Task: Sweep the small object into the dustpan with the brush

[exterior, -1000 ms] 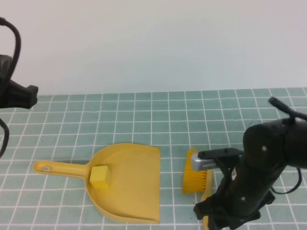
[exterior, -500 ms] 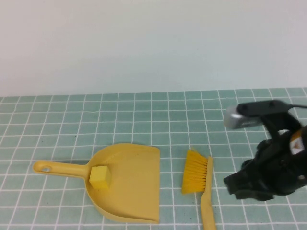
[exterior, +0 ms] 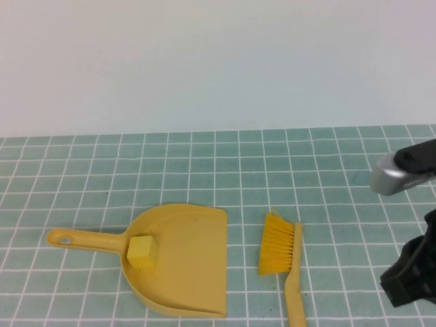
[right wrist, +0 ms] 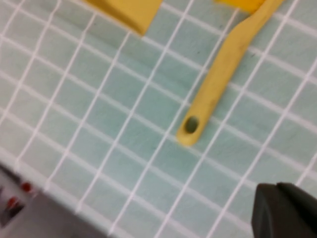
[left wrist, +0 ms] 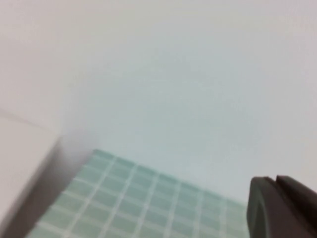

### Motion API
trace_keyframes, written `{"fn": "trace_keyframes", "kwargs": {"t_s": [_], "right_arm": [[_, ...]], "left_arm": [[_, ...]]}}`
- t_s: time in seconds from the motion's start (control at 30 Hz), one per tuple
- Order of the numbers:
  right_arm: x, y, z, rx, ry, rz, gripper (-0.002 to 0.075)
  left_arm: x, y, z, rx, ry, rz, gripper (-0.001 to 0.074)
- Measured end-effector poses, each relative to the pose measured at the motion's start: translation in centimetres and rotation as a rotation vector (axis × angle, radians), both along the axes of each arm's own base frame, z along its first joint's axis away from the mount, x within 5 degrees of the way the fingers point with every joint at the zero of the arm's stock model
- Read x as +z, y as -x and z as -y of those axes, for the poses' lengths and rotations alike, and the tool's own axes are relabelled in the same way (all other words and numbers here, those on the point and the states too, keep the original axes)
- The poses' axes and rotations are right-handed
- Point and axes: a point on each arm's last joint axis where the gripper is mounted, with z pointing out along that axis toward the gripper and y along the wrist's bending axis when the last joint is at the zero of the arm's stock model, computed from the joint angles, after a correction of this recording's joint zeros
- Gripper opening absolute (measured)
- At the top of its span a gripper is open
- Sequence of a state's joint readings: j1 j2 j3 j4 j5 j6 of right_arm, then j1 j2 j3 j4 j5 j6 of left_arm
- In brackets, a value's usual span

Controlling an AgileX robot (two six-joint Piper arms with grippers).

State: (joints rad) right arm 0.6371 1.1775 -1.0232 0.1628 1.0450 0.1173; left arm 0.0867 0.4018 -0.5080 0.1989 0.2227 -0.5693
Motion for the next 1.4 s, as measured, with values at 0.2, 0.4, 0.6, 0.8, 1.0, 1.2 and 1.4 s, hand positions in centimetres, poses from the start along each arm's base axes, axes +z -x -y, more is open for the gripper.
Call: {"fn": "trace_keyframes", "kwargs": {"t_s": [0.2, 0.4, 0.6, 0.8, 1.0, 1.2, 1.4], "right_arm": [[2.1, -1.3, 1.4, -0.019, 0.009, 0.325, -0.0001], [5.7, -0.9, 6.1, -0.187, -0.077, 0.686, -0.0001], [3.4, 3.5, 11.2, -0.348, -0.045, 0.887, -0.0001], [-2.0, 8.1, 12.8, -0.394, -0.039, 0.998, -0.0001], [-5.8, 11.1, 13.1, -0.422, -0.136, 1.07, -0.0001], [-7.4, 12.2, 13.3, -0.43, -0.175, 1.119, -0.0001], [-8.2, 12.0, 13.2, -0.428, -0.168, 1.101, -0.0001]], "left_arm": [[-4.8, 0.9, -0.1, 0.013, -0.112, -0.084, 0.0], [-6.3, 0.7, 0.1, -0.012, -0.108, -0.059, 0.0], [-7.5, 0.7, 0.1, -0.016, -0.114, -0.075, 0.0], [-9.3, 1.7, 0.7, -0.063, -0.168, -0.015, 0.0], [-11.7, 2.0, 0.6, -0.05, -0.178, 0.023, 0.0], [-14.0, 2.5, 0.7, -0.064, -0.221, -0.027, 0.0], [-14.4, 3.1, 0.9, -0.08, -0.209, -0.041, 0.0]]}}
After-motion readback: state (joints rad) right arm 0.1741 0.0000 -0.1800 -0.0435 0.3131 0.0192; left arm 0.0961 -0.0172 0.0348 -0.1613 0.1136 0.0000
